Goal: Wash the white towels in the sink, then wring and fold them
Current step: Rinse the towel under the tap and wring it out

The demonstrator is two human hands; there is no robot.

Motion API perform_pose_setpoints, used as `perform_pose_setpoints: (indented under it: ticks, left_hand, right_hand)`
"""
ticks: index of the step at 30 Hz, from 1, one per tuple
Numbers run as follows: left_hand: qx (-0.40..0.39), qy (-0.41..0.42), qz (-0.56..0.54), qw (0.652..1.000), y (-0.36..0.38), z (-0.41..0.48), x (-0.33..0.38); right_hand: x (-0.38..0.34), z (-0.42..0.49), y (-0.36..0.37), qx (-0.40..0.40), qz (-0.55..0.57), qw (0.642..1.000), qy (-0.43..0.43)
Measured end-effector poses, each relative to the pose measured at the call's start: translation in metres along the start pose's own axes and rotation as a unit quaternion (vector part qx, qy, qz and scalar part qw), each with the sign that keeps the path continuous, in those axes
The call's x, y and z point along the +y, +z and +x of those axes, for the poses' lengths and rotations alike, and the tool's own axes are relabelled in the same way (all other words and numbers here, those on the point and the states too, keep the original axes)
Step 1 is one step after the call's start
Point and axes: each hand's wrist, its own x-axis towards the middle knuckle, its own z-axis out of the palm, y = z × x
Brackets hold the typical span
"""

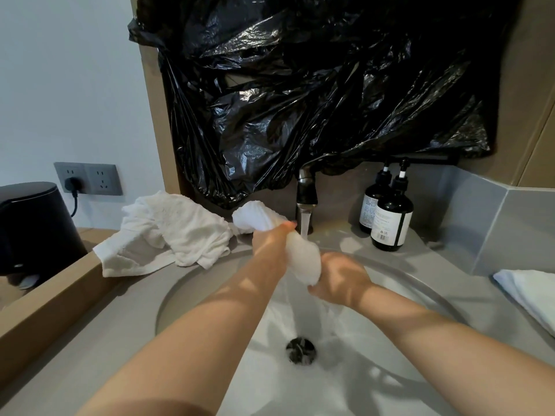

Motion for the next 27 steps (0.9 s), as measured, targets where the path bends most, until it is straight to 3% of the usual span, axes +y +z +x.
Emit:
perform_pose_setpoints:
  ticks: [5,11,16,18,20,22,25,27]
  left_hand:
    - [-0.237,-0.022,-0.063,0.969,-0.015,-0.002,-0.002]
    - [-0.368,-0.027,-0.015,0.929,-0.031,0.003,-0.003]
    - [-0.35,-0.002,-0.04,0.936,-0.023,-0.003,-0.002]
    - [-0.316,0.009,-0.041,0.948,-0.019,-0.005,-0.002]
    - [-0.271,0.01,-0.041,0.962,-0.015,-0.003,-0.002]
    - [-0.207,0.01,-0.046,0.977,-0.011,-0.003,-0.003]
    - [-0.156,0.012,-0.05,0.986,-0.003,-0.005,-0.001]
    - [-0.129,0.01,-0.051,0.99,0.002,-0.005,0.001]
  right_hand:
    - [0.012,0.004,-0.014,-0.086,0.156,0.981,0.071]
    - [0.004,0.002,-0.027,-0.187,0.276,0.943,0.017]
    - [0.003,-0.003,-0.03,-0.316,0.446,0.837,0.038]
    - [0.001,-0.004,-0.031,-0.324,0.47,0.819,0.057]
    - [-0.002,-0.003,-0.031,-0.301,0.447,0.84,0.07]
    - [-0.007,-0.001,-0.028,-0.256,0.384,0.884,0.081]
    - [-0.023,-0.002,-0.026,-0.145,0.249,0.951,0.111]
    - [-0.031,-0.002,-0.024,-0.081,0.175,0.974,0.121]
